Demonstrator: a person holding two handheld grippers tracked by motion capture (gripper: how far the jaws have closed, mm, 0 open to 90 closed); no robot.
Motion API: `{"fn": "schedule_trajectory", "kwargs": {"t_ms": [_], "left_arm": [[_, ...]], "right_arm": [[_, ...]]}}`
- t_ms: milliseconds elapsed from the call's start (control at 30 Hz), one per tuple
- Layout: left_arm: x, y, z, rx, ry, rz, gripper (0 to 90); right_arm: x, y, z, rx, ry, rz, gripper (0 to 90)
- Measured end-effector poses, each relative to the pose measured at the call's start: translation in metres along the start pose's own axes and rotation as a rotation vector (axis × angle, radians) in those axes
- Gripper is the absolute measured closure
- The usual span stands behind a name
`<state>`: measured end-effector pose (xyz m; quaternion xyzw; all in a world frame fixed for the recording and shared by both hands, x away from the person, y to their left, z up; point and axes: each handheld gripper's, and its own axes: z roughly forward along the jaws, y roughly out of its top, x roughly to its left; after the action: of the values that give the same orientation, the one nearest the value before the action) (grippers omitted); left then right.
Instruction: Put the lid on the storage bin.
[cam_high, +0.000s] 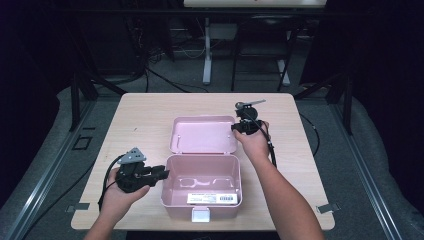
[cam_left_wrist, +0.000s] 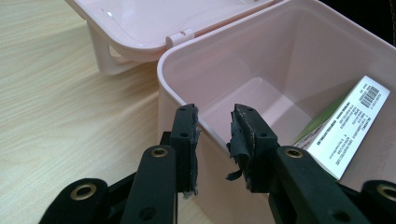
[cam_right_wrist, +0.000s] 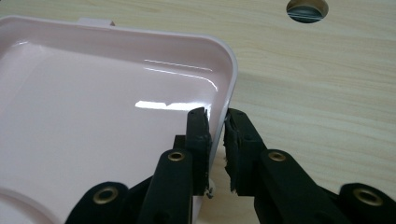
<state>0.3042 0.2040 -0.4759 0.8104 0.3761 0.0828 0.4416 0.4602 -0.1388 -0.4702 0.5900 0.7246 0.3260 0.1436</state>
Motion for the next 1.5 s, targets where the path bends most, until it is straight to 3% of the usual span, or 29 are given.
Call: {"fn": "schedule_trajectory", "kwargs": {"t_ms": [367, 733, 1500], "left_arm": [[0.000, 0.000, 0.000, 0.000, 0.001, 0.001, 70.5], [0.000, 0.000, 0.000, 0.000, 0.002, -0.005, 70.5], [0.001, 0.000, 0.000, -0.007, -0.001, -0.015, 70.2]], "right_arm": [[0.004, 0.006, -0.018, -0.057, 0.001, -0.017, 82.0], [0.009, 0.008, -0.033, -0.101, -0.008, -0.064, 82.8], [0.017, 0.006, -0.080, -0.188, 0.028, -0.125, 85.0]]}}
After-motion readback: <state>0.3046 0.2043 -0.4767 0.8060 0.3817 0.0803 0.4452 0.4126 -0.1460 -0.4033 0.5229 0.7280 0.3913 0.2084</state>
